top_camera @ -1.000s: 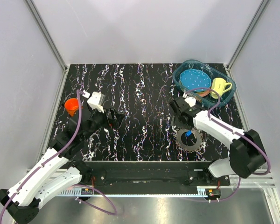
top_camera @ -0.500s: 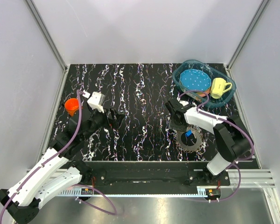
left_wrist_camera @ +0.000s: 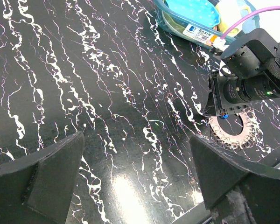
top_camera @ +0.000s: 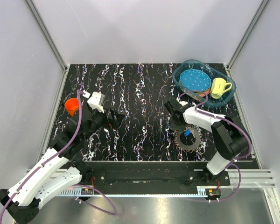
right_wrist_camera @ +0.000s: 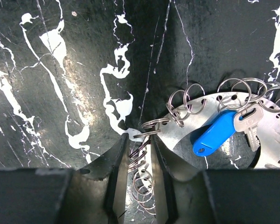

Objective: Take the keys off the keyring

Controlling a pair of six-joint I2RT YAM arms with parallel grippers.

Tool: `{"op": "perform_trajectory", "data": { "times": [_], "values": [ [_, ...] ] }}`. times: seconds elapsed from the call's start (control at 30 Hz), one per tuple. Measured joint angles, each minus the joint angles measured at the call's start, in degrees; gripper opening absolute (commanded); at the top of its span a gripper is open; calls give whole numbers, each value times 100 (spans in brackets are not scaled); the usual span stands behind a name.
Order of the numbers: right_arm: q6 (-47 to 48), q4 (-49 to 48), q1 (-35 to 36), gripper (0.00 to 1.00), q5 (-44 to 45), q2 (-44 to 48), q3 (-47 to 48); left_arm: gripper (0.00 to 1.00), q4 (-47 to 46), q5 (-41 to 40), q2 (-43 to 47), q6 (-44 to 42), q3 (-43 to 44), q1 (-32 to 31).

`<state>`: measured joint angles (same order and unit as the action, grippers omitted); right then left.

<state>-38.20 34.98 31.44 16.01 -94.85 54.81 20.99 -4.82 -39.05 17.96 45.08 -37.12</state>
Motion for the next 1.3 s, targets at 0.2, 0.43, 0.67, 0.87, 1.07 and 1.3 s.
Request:
{"op": "perform_trajectory", "data": {
  "times": [0.2,0.43,0.67,0.87,1.07,1.3],
  "values": [
    [15,-109,-2,10,-240,127,4,99,-4,-17,31,-4,-2,0],
    [157,-531,83,0,-820,393,4,96,15,-269,-46,68,-2,0],
    [389,-973,789,0,-1220,393,24,90,326,-376,-538,505,7,0],
    [544,-1480,1373,0,-1521,402,26,86,376,-173,-767,1071,-2,0],
    [529,-2472,1436,0,-1937,883,-739,79,-26,365,-1285,1646,-348,13],
    [417,-3543,1436,0,-2256,1499,-1611,72,-960,1064,-2024,2280,-894,17]
  ]
}}
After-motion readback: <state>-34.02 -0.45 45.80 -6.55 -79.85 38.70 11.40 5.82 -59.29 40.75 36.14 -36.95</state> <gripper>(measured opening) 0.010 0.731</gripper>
